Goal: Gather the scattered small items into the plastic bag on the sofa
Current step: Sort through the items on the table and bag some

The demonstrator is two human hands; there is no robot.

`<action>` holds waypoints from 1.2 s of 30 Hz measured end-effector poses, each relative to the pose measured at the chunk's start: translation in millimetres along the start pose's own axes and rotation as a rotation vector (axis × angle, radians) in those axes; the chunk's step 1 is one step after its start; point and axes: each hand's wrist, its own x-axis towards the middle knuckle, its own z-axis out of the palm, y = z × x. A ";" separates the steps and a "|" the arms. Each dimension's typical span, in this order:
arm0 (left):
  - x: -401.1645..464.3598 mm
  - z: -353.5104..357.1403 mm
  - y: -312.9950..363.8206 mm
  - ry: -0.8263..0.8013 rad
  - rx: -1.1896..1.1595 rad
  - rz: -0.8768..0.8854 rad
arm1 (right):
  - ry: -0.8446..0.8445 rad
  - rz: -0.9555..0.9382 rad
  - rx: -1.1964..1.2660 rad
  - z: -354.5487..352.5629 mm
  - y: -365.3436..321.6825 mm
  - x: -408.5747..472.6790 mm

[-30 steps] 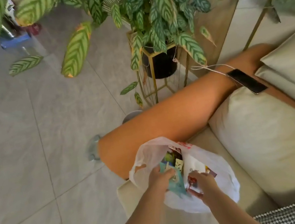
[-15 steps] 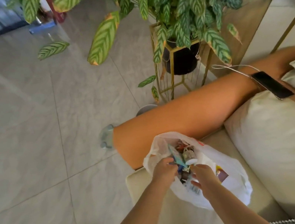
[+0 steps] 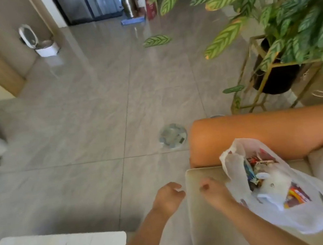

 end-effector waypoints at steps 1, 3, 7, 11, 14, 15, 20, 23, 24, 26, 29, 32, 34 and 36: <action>-8.7 -15.3 -13.7 0.037 -0.019 -0.016 | -0.021 -0.040 -0.054 13.9 -13.4 -5.5; -25.9 -44.0 -41.7 0.086 -0.015 -0.055 | -0.072 -0.119 -0.164 44.1 -40.1 -18.3; -68.4 -102.7 -110.1 0.164 0.125 -0.103 | -0.138 -0.284 -0.350 111.4 -89.5 -51.0; -116.6 -149.0 -182.8 0.271 0.101 -0.175 | -0.208 -0.407 -0.425 182.6 -126.5 -92.9; -149.4 -176.1 -237.1 0.333 0.056 -0.218 | -0.271 -0.462 -0.458 235.6 -146.2 -125.0; -158.9 -183.5 -254.4 0.345 0.047 -0.231 | -0.291 -0.481 -0.478 251.9 -152.1 -134.8; -205.2 -212.1 -335.1 0.398 -0.027 -0.314 | -0.388 -0.531 -0.508 326.8 -177.7 -175.6; -226.0 -222.5 -376.3 0.434 -0.082 -0.393 | -0.442 -0.570 -0.566 364.7 -188.0 -194.3; -231.2 -224.6 -388.9 0.433 -0.090 -0.410 | -0.458 -0.578 -0.587 375.5 -190.6 -199.6; -238.2 -226.5 -411.4 0.423 -0.103 -0.449 | -0.494 -0.584 -0.622 394.6 -194.1 -207.8; -241.8 -227.3 -440.1 0.427 -0.199 -0.516 | -0.538 -0.594 -0.659 421.9 -199.4 -212.0; -239.0 -226.5 -468.1 0.441 -0.313 -0.564 | -0.577 -0.609 -0.695 451.9 -204.2 -205.7; -233.9 -225.1 -489.3 0.459 -0.365 -0.604 | -0.612 -0.625 -0.740 475.5 -205.4 -196.2; -225.5 -222.2 -512.0 0.456 -0.379 -0.641 | -0.650 -0.645 -0.788 500.4 -204.4 -184.5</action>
